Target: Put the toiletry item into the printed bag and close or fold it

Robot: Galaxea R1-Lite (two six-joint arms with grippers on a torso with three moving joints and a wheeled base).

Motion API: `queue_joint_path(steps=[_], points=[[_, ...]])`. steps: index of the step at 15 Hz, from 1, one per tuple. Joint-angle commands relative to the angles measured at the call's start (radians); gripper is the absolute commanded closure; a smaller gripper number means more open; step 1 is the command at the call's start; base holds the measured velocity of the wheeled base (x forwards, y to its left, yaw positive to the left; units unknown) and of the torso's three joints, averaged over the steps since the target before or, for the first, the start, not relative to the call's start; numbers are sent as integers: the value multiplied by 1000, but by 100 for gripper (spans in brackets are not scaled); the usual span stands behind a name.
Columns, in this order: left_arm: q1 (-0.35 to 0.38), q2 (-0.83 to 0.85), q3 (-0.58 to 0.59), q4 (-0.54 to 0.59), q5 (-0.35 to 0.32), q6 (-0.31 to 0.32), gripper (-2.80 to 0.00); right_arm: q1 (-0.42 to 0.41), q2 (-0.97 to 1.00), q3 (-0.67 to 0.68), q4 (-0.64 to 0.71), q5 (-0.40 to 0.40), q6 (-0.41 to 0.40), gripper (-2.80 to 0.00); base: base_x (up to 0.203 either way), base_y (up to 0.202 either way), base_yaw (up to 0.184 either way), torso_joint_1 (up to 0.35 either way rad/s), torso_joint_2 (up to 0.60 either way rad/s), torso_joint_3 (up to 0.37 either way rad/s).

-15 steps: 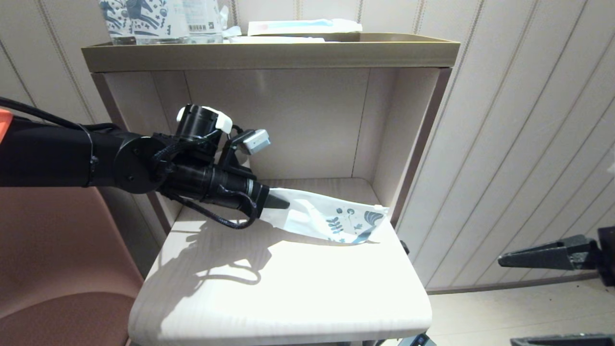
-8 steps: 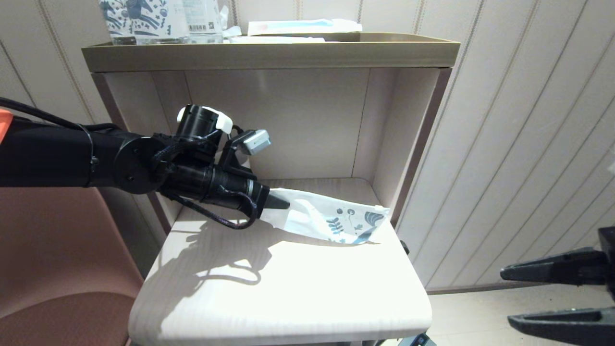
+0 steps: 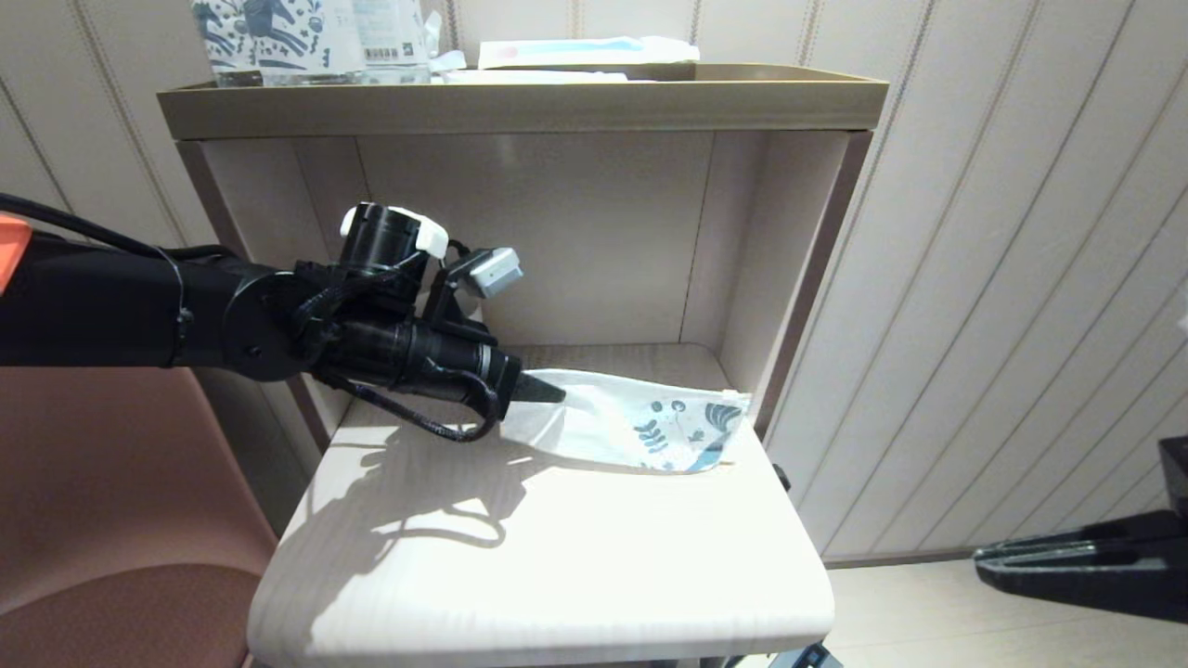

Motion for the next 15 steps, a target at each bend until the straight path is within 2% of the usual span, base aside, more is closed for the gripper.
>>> queue_joint_path(steps=[1, 5, 8, 9, 10, 11, 13, 15], points=[[1, -6, 12, -8, -3, -10, -280, 2, 0, 4, 3, 3, -1, 0, 0, 0, 0, 0, 0, 0], [53, -33, 30, -34, -5, -8, -280, 4, -8, 12, 1, 4, -4, 0, 0, 0, 0, 0, 0, 0], [112, -143, 46, -42, -6, -10, -280, 4, -28, 15, 3, 4, -3, 0, 0, 0, 0, 0, 0, 0], [133, -203, 74, -41, -27, -11, -280, 4, -38, 15, 4, 4, -3, 0, 0, 0, 0, 0, 0, 0], [148, -258, 124, -40, -81, -9, -28, 5, -47, 13, 4, 4, -3, 0, 0, 0, 0, 0, 0, 0], [157, -314, 187, -40, -136, -5, 0, 4, -54, 15, 4, 6, -2, 0, 0, 0, 0, 0, 0, 0], [163, -442, 290, -29, -173, -1, 0, 5, -75, 19, 6, 6, -1, 0, 0, 0, 0, 0, 0, 0], [165, -596, 404, -18, -180, 4, 0, 4, -111, 28, 8, 6, 1, 0, 0, 0, 0, 0, 0, 0]])
